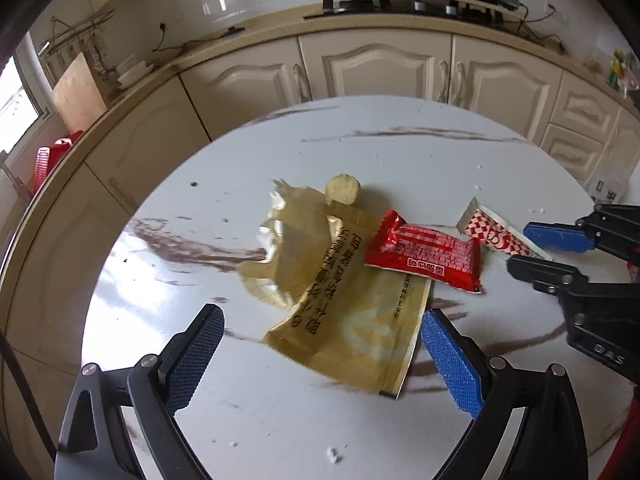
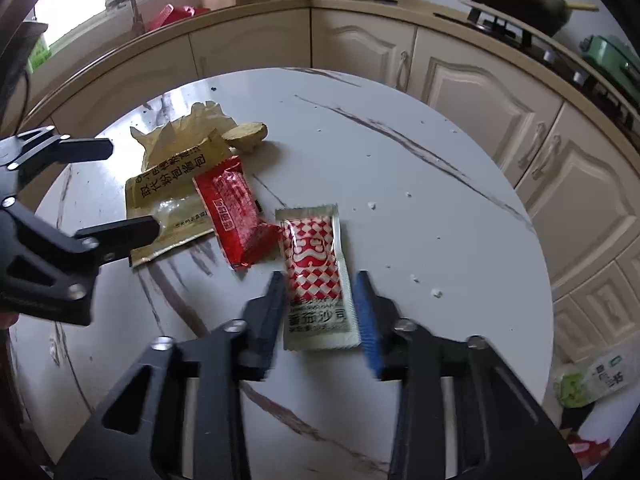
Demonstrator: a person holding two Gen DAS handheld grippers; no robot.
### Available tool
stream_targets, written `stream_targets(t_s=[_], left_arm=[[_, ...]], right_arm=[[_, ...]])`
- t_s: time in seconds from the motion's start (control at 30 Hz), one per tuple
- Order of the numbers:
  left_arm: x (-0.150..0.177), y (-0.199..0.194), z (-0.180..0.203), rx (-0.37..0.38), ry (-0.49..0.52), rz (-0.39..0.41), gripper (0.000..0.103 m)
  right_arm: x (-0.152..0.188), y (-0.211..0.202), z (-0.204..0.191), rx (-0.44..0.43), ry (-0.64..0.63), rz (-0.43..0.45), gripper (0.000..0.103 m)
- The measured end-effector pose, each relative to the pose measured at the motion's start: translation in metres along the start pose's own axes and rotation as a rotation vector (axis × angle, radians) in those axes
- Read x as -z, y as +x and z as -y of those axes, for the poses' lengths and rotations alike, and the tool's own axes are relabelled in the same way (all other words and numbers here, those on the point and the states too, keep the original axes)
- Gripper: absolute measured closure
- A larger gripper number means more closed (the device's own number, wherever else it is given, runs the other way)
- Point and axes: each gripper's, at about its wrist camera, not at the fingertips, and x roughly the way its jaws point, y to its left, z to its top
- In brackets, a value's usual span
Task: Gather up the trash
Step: 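Grasp the yellow packet with the left tool while the right tool grasps the red-white sauce sachet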
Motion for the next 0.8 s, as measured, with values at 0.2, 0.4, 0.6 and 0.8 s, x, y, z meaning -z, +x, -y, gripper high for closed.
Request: stream_targets(t_s=[0.2, 0.4, 0.6, 0.8], left_arm=[[-0.019, 0.024, 0.004, 0.018, 0.045, -0.022, 0.005], [-0.026, 0.042, -0.014, 0.146, -0.032, -0.040, 0.028], [-0.024, 0.046, -0.020, 0.165, -0.031, -0.034, 0.048], [-0.017, 0.031, -0.022, 0.136, -0.052, -0.030, 0.069]], right_arm=[[0.004, -0.004, 0.001, -0.040, -0.003, 0.007, 0.082], [0.006, -0.006, 0.001, -0.072, 0.016, 0.013, 0.083], [0.008, -0.008, 0.001, -0.098, 0.042, 0.020, 0.085], [0.015, -0.012, -0.004, -0.129, 0.060, 0.026, 0.089]])
